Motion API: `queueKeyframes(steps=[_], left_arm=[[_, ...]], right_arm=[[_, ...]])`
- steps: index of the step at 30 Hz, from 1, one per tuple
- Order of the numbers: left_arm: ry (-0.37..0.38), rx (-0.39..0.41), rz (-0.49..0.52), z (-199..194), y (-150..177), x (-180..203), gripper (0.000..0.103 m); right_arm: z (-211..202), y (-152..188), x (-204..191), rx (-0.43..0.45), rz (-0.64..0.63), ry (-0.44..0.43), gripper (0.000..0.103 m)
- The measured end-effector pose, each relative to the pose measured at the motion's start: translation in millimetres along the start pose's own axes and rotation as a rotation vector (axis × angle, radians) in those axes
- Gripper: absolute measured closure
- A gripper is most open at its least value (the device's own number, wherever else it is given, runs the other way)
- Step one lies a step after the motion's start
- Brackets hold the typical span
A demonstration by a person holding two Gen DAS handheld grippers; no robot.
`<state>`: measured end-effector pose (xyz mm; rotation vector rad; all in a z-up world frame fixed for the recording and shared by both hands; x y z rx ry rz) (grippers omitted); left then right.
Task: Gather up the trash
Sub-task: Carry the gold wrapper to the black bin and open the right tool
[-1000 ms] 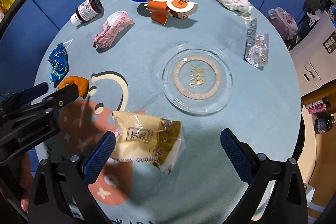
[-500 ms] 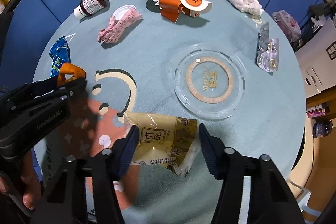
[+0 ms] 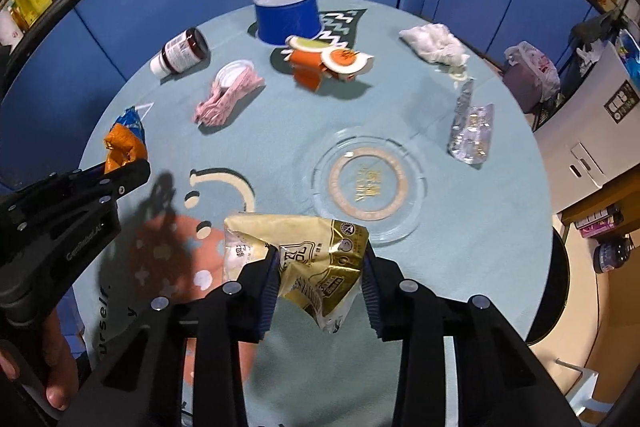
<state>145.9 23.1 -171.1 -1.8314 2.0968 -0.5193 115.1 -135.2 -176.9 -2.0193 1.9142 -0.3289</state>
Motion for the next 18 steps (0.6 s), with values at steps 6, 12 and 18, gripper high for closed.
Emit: queueKeyframes(steps=[6, 12, 18], left_arm=[[0.012, 0.041, 0.045, -8.7, -9.5, 35.3, 0.082], [0.021, 0.07, 0.091, -15.4, -19.8, 70.5, 0.082], [0.036, 0.075, 0.135, -12.9, -32.1, 113.0, 0.082]], right_arm=[[-10.8, -2.3, 22.5, 0.033, 0.036, 0.022, 0.068], [-19.8, -6.1, 59.8, 0.063, 0.072, 0.039, 0.068], [-23.6, -9.8, 98.3, 0.081, 0.108, 0.05, 0.068]])
Point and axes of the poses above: each gripper's, at about its wrist camera, not at the fingertips, and z roughly the way its jaws point, x to its right, y to its underside, the point moved 7 cm from there along z, roughly the way its jaws point, and after that the axes turned 2 degrees about z, right-handed, at the moved point
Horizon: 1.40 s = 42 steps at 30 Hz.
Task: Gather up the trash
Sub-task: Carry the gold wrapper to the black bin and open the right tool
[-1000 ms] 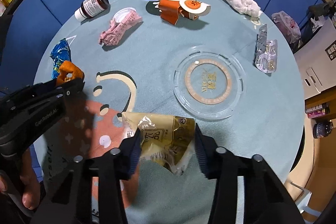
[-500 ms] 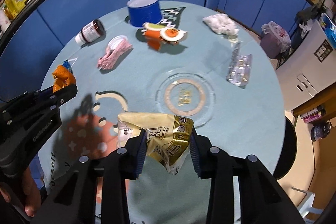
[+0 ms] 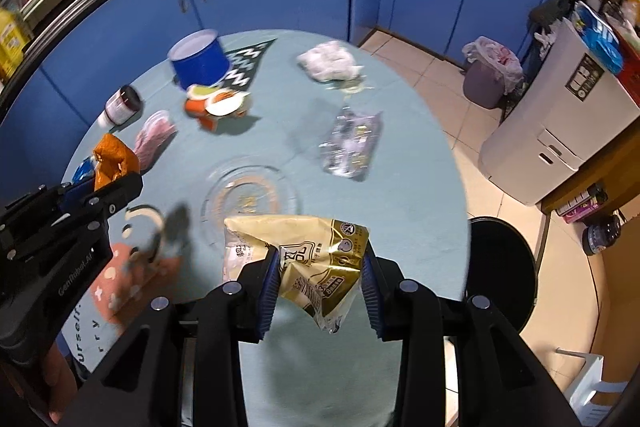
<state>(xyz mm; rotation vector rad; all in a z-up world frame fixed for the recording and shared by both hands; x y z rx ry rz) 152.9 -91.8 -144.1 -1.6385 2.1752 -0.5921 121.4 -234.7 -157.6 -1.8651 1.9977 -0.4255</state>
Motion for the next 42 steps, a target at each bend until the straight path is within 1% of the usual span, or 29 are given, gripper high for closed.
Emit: queueKeyframes(steps=[7, 12, 16, 19, 24, 28, 30, 36, 37, 38, 39, 40, 42], left_arm=[[0.012, 0.018, 0.056, 0.4, -17.2, 45.9, 0.082], [0.036, 0.013, 0.086, 4.2, -24.7, 78.4, 0.082], [0.058, 0.015, 0.115, 5.1, -30.0, 103.6, 0.082], [0.074, 0.024, 0.137, 4.7, -34.9, 120.2, 0.082], [0.096, 0.026, 0.163, 6.9, -42.1, 143.6, 0.082], [0.104, 0.021, 0.185, 10.9, -46.4, 160.8, 0.082], [0.107, 0.02, 0.192, 12.4, -48.7, 167.2, 0.082], [0.107, 0.02, 0.2, 15.9, -53.2, 178.4, 0.082], [0.107, 0.017, 0.2, 16.7, -53.4, 179.3, 0.082], [0.105, 0.014, 0.199, 17.9, -53.5, 180.1, 0.082], [0.103, 0.013, 0.2, 18.3, -53.3, 180.5, 0.082], [0.099, 0.012, 0.201, 18.7, -53.3, 180.9, 0.082], [0.094, 0.012, 0.201, 19.2, -53.2, 181.7, 0.082]], right_arm=[[-2.8, -5.0, 42.8, 0.021, 0.051, 0.007, 0.068], [-4.9, -5.0, 75.9, 0.032, 0.098, 0.026, 0.067], [-3.9, -4.8, 110.2, 0.038, 0.142, 0.066, 0.067], [-2.7, -4.4, 135.4, 0.046, 0.172, 0.116, 0.067], [2.3, 0.9, 178.9, 0.029, 0.243, 0.169, 0.067], [5.2, 3.3, 201.2, 0.019, 0.285, 0.189, 0.067], [5.5, 3.7, 211.8, 0.021, 0.297, 0.208, 0.065], [10.3, 6.8, 226.8, 0.009, 0.32, 0.217, 0.064], [11.1, 7.1, 228.7, 0.009, 0.32, 0.218, 0.063], [12.1, 7.5, 230.2, 0.007, 0.318, 0.219, 0.051], [12.3, 7.4, 231.0, 0.009, 0.321, 0.215, 0.042], [12.2, 7.8, 232.5, 0.017, 0.334, 0.206, 0.031], [12.6, 8.4, 235.0, 0.022, 0.35, 0.194, 0.03]])
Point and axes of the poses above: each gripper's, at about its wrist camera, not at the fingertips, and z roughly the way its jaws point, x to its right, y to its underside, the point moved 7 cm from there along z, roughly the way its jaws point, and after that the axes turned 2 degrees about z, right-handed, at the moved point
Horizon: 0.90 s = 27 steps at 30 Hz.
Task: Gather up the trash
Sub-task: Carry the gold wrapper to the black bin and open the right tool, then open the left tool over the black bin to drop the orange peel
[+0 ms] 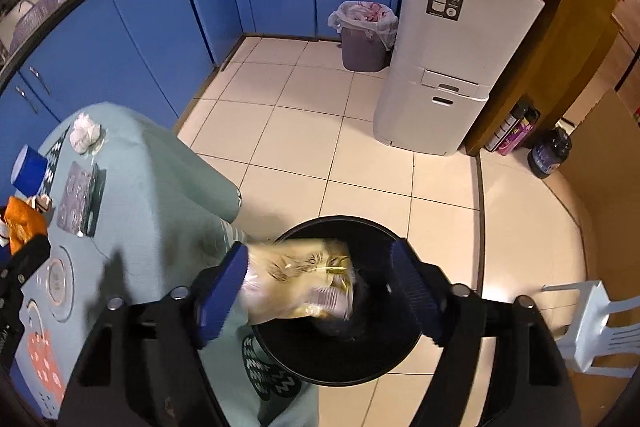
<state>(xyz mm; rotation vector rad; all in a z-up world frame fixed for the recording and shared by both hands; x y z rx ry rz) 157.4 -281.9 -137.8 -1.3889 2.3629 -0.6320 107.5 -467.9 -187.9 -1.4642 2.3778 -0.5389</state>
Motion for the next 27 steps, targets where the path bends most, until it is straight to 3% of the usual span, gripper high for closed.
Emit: queueKeyframes(steps=[11, 22, 27], left_arm=[[0.046, 0.015, 0.045, -1.1, -8.6, 22.2, 0.082], [0.18, 0.111, 0.197, -17.6, -35.1, 106.1, 0.08], [0.217, 0.095, 0.222, -18.1, -38.5, 128.0, 0.076]], right_arm=[[-2.3, -2.3, 16.6, 0.013, 0.021, 0.037, 0.03], [-13.5, -2.9, 60.3, 0.04, 0.084, 0.13, 0.03], [-15.7, -0.1, 79.1, 0.041, 0.114, 0.155, 0.03]])
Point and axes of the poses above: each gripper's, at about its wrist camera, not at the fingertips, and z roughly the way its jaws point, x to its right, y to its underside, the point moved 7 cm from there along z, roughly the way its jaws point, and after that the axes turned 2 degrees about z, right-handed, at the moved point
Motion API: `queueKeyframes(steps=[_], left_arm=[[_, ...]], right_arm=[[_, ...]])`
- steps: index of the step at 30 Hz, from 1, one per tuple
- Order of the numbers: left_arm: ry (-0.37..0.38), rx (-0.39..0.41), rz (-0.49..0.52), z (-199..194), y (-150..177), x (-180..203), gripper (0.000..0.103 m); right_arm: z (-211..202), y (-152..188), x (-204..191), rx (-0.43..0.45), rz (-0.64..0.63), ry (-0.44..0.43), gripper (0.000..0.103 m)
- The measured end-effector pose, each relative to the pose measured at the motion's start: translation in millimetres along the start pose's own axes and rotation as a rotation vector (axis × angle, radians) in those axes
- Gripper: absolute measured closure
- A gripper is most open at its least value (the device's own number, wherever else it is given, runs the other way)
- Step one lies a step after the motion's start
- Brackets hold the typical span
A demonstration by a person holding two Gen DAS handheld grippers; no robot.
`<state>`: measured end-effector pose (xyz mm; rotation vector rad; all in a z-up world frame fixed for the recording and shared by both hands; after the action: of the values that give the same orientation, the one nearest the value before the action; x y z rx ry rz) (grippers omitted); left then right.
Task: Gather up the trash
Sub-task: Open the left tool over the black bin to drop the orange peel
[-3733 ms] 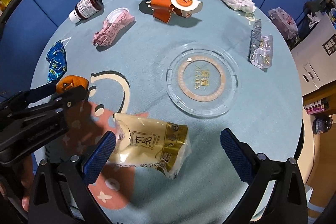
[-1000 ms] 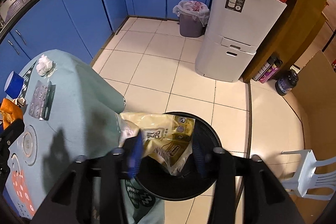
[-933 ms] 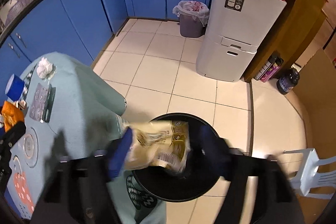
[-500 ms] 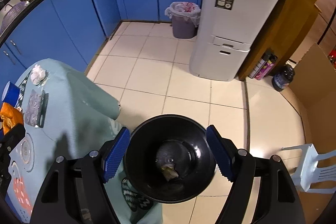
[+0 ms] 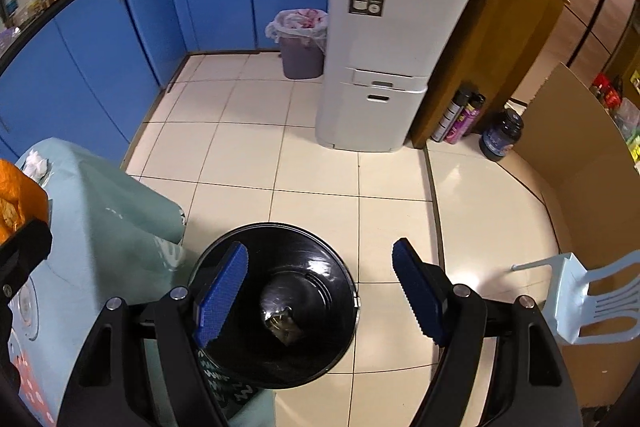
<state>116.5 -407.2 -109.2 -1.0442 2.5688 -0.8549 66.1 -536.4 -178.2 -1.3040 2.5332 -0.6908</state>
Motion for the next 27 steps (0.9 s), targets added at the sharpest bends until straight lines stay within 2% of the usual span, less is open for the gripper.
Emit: queueKeyframes(steps=[1, 2, 3, 4, 6, 8, 14, 21, 27], left_arm=[[0.011, -0.007, -0.005, 0.7, -0.3, 1.4, 0.061], [0.016, -0.005, -0.011, 1.1, -0.5, 2.8, 0.025], [0.008, 0.031, -0.028, -3.4, -3.2, 0.9, 0.008], [-0.013, 0.079, -0.039, -9.7, -6.1, -2.1, 0.004], [-0.034, 0.132, -0.034, -20.7, -9.2, -3.9, 0.003], [-0.06, 0.13, -0.019, -22.0, -10.9, -4.3, 0.003], [-0.061, 0.108, -0.06, -19.7, -6.7, -14.5, 0.003], [-0.087, 0.125, -0.08, -30.5, -3.5, -29.1, 0.003], [-0.143, 0.125, -0.11, -41.3, 10.1, -57.4, 0.003]], right_arm=[[0.3, 0.5, 1.7, 0.0, 0.003, 0.002, 0.03], [0.8, 0.9, 4.0, -0.002, 0.007, 0.003, 0.03], [1.2, 1.4, 5.2, -0.003, 0.01, 0.003, 0.03], [1.3, 1.9, 5.6, -0.004, 0.012, 0.004, 0.03], [1.9, 2.7, 6.0, -0.005, 0.015, 0.003, 0.03], [3.2, 2.1, 4.6, -0.008, 0.017, 0.001, 0.03], [2.4, 2.3, -1.0, -0.004, 0.008, -0.011, 0.03], [-0.3, 2.9, -12.3, -0.003, -0.008, -0.034, 0.03], [-9.0, 4.7, -46.4, 0.001, -0.052, -0.103, 0.03]])
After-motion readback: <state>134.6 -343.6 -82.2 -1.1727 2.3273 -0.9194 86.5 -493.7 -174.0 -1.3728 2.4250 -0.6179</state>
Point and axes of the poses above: each gripper's, at about its wrist camera, not at the fingertips, and z roughly the way its jaws point, x to its right, y to its underside, the point moved 7 cm from there along z, roughly the way its jaws point, and after that the axes turned 2 degrees about z, right-handed, at the moved point
